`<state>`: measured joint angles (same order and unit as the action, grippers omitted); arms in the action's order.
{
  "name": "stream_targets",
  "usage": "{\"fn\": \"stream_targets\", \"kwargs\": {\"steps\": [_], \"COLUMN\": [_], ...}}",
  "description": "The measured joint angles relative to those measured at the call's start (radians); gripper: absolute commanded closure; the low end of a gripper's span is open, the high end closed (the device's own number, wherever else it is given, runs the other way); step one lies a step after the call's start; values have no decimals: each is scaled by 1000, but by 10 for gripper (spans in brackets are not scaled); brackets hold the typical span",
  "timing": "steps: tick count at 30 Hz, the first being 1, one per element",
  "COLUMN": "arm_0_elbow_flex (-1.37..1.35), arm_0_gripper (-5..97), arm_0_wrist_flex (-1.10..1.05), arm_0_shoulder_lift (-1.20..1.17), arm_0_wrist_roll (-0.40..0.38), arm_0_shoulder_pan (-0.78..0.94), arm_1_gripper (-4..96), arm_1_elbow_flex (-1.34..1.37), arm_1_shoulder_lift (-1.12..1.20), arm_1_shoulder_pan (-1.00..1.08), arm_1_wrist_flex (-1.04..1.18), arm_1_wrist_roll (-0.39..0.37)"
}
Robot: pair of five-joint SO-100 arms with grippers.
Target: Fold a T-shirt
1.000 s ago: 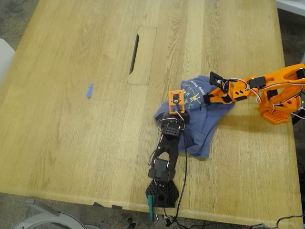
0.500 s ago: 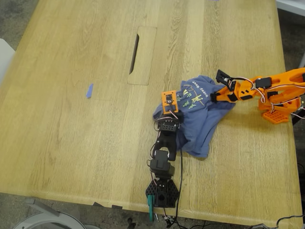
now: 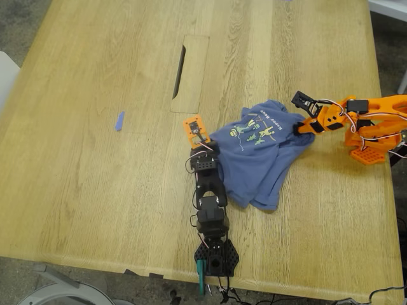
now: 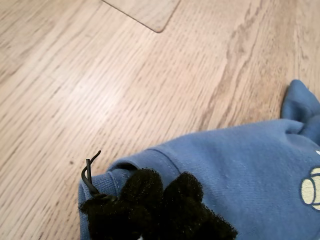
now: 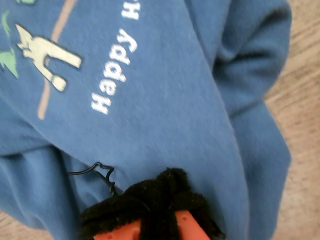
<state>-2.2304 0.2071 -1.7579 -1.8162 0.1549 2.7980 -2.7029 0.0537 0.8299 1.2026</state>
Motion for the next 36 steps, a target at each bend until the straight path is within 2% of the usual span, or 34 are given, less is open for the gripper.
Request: {"fn": "stream_targets", "kwargs": {"steps": [13,22,28,36], "arm_0_elbow_flex": [0,0,37,38], "arm_0_gripper": [901,901,918,918], "arm_0_wrist_flex": [94,334,405,299], "arm_0_shoulder_lift": [-23,-327,-442,-357], "arm_0_wrist_roll": [23,58,60,43], "arm_0_shoulder_pan": [41,9,-130,-364], "arm_1_gripper": [911,911,911,911], "arm_1_elbow_flex": [-179,-463,-558,-558], "arm_1_shoulder_lift": [-6,67,192,442], "arm_1_shoulder_pan": [75,67,5,-74], "arm_1_wrist_flex": [239,339,170,-242], "arm_1_wrist_roll": [15,32,49,86]}}
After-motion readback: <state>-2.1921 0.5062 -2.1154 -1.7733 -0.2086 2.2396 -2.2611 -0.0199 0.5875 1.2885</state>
